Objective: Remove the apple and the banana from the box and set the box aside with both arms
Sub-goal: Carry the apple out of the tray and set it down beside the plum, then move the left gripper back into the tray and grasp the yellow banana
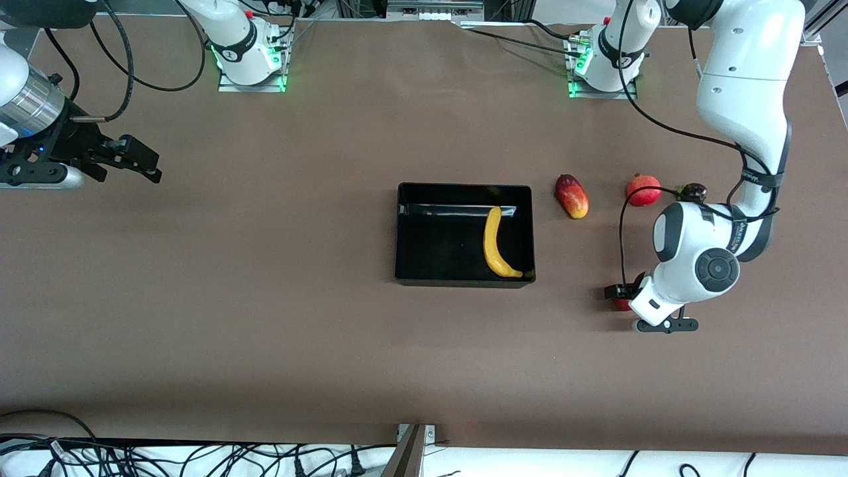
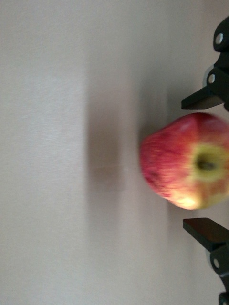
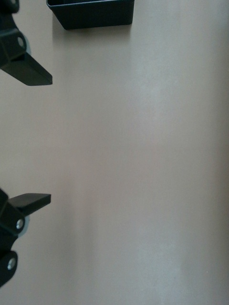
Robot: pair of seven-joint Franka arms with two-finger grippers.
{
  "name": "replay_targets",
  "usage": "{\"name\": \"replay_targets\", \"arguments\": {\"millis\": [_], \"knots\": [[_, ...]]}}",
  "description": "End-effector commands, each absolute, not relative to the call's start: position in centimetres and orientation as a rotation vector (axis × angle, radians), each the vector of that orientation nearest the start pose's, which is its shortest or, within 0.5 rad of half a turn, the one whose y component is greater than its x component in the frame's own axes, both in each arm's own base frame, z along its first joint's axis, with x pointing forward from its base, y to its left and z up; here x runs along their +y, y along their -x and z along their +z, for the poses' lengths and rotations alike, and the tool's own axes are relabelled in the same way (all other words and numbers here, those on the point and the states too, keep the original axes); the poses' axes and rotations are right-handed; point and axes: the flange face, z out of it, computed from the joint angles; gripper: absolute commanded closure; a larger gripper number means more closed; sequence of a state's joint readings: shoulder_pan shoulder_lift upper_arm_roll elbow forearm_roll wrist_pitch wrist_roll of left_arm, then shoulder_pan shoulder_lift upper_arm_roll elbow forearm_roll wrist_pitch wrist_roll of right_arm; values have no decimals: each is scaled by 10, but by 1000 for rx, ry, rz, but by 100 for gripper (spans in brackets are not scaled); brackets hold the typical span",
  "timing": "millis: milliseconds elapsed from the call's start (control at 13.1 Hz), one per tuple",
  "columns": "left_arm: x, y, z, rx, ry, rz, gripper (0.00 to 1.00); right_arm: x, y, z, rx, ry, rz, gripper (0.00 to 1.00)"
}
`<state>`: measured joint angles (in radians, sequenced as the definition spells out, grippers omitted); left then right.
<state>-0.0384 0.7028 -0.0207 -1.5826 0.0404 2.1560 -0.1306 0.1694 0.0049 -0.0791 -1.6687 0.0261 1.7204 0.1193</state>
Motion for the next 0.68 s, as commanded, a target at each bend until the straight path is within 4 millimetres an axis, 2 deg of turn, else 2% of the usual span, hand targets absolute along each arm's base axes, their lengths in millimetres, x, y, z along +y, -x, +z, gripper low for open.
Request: {"name": "replay_targets", "arguments": {"millis": [0, 76, 304, 457, 609], "knots": [[-72, -680, 288, -155, 3070, 351, 0, 55, -570, 593, 48, 3110, -81, 0], [-99, -678, 296, -276, 3087, 357, 0, 56, -570, 593, 50, 3108, -81, 0], [-205, -653, 295, -473, 3047, 364, 0, 56, -570, 593, 48, 3109, -79, 0], [-258, -636, 293, -638, 3007, 362, 0, 56, -570, 593, 48, 3109, -79, 0], [-297, -627, 294, -741, 3028, 300, 0, 56, -570, 593, 48, 3109, -79, 0]]}}
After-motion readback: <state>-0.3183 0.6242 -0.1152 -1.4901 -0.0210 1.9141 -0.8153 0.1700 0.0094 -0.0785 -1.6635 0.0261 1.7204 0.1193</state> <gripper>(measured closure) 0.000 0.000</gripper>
